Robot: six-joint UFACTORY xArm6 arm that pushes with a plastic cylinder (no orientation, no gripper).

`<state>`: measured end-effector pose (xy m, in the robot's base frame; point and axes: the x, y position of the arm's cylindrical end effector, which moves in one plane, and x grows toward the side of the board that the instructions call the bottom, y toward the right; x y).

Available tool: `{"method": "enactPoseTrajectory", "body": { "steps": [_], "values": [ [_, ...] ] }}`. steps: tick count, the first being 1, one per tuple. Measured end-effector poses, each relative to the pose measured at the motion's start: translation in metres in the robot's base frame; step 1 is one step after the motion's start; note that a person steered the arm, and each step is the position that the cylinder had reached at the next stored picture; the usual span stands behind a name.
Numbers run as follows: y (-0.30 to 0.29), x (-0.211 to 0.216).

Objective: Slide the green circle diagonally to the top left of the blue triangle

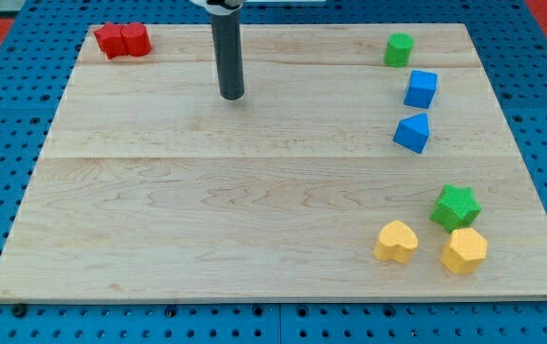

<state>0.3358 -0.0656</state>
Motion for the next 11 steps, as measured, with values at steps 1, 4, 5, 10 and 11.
{"method": "enactPoseTrajectory", "body": {
  "steps": [1, 4, 5, 10, 11],
  "values": [
    [-0.009, 0.000],
    [-0.009, 0.000],
    [-0.009, 0.000],
    [0.197, -0.107],
    [0.275, -0.120]
  ]
}}
